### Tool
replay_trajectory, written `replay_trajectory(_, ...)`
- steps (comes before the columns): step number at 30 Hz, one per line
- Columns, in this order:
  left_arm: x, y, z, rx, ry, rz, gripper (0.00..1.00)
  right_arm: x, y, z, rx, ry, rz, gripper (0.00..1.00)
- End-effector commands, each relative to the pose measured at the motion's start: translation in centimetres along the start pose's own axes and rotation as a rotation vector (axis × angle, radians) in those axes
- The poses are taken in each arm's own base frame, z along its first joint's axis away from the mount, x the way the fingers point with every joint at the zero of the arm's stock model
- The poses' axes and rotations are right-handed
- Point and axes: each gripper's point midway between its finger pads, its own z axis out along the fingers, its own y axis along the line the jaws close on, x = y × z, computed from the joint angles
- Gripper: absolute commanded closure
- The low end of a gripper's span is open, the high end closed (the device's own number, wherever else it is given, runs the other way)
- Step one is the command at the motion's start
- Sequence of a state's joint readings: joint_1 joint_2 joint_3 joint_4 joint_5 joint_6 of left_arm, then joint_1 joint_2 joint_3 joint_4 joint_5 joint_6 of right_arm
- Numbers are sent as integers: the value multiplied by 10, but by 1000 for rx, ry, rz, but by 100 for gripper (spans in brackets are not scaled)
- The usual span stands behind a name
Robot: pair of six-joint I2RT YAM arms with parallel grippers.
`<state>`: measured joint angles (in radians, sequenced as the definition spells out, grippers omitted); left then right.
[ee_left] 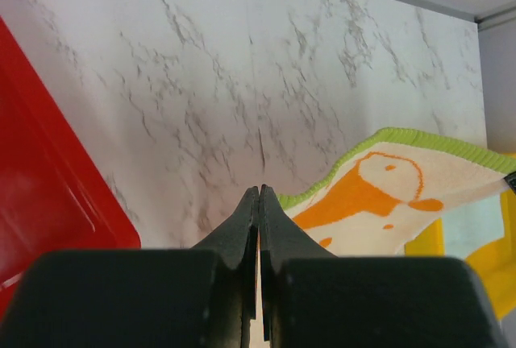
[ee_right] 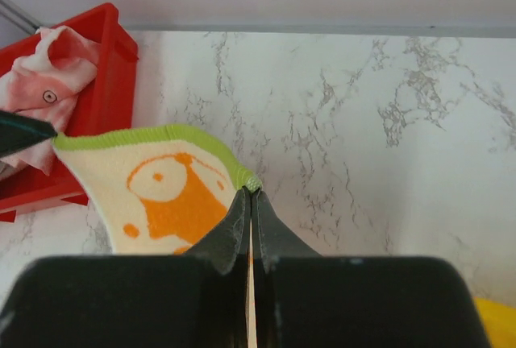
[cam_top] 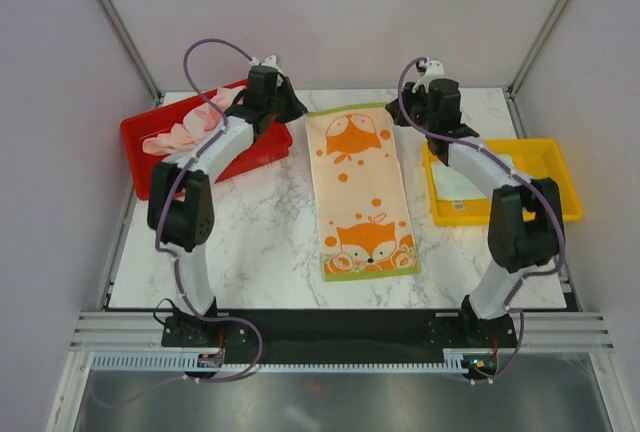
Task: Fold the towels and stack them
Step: Flatten out the crumpled towel, then fold the towel
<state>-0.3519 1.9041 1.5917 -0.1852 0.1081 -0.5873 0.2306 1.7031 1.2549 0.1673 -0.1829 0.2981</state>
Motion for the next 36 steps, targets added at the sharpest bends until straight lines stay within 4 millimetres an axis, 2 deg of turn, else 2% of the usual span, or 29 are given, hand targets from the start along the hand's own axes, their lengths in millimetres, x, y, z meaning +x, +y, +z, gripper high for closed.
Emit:
replay_trajectory(1,-87,-52,7,196,-194,166,98,-71,30,22,-241,-184,-113,100)
replay_trajectory(2,-77,-41,30,181,-164,173,98,-70,27,31,-253,-181,-115,100)
replay_trajectory(3,-80,-42,35,188,-162,178,98,-53,17,45,-272,-141,-107,100)
replay_trajectory(4,-92,-44,37,197,-183,186,98,-59,17,50,-287,-161,-118,100)
replay_trajectory(5,-91,-42,41,198,-177,183,98,-49,8,60,-284,-147,-112,100)
replay_trajectory(6,-86,-36,50,193,-163,178,98,-51,4,63,-288,-161,-116,100)
replay_trajectory(9,-81,-38,50,224,-141,196,98,-43,-7,66,-301,-150,-115,100)
replay_trajectory(10,-71,-34,52,224,-116,201,98,-37,-8,65,-314,-135,-113,100)
replay_trajectory(12,-69,-38,41,234,-113,209,98,-33,-14,58,-303,-113,-116,100)
replay_trajectory(13,-53,-30,40,218,-79,211,98,-24,-20,55,-289,-88,-115,100)
replay_trajectory(14,-49,-30,36,214,-75,214,98,-27,-22,48,-279,-85,-147,100)
replay_trajectory(16,-37,-27,20,210,-68,217,98,-9,-29,38,-252,-14,-145,100)
replay_trajectory(17,-32,-26,16,209,-67,220,98,-15,-28,28,-244,-16,-161,100)
replay_trajectory(18,-20,-19,12,200,-53,212,98,-9,-31,23,-230,8,-168,100)
replay_trajectory(19,-24,-23,1,208,-68,215,98,0,-33,17,-221,31,-163,100)
replay_trajectory(20,-23,-24,-5,213,-69,217,98,-6,-29,8,-231,21,-174,100)
replay_trajectory(22,-7,-22,-13,228,-33,205,98,10,-34,-3,-205,67,-170,100)
replay_trajectory(23,-7,-29,-24,250,-35,203,98,7,-29,-12,-203,64,-176,100)
replay_trajectory(24,0,-35,-29,265,-21,200,98,13,-30,-17,-195,79,-167,100)
replay_trajectory(25,16,-30,-32,253,9,195,98,30,-32,-24,-189,111,-143,100)
replay_trajectory(27,27,-39,-48,261,12,202,98,29,-25,-38,-189,96,-120,100)
replay_trajectory(28,45,-30,-49,238,42,190,98,48,-27,-45,-180,127,-72,100)
replay_trajectory(29,47,-33,-58,241,36,188,98,44,-23,-54,-178,110,-62,100)
replay_trajectory(30,55,-33,-61,237,47,183,98,47,-21,-59,-177,111,-43,100)
replay_trajectory(31,71,-23,-63,220,81,163,98,62,-22,-65,-169,134,-12,100)
replay_trajectory(32,78,-22,-68,220,91,156,98,58,-16,-74,-172,119,8,100)
replay_trajectory(33,81,-27,-76,236,93,151,98,64,-15,-79,-167,136,25,100)
replay_trajectory(34,95,-22,-79,234,121,149,98,73,-18,-84,-144,154,44,100)
replay_trajectory(36,106,-24,-86,243,136,155,98,78,-10,-95,-159,168,64,100)
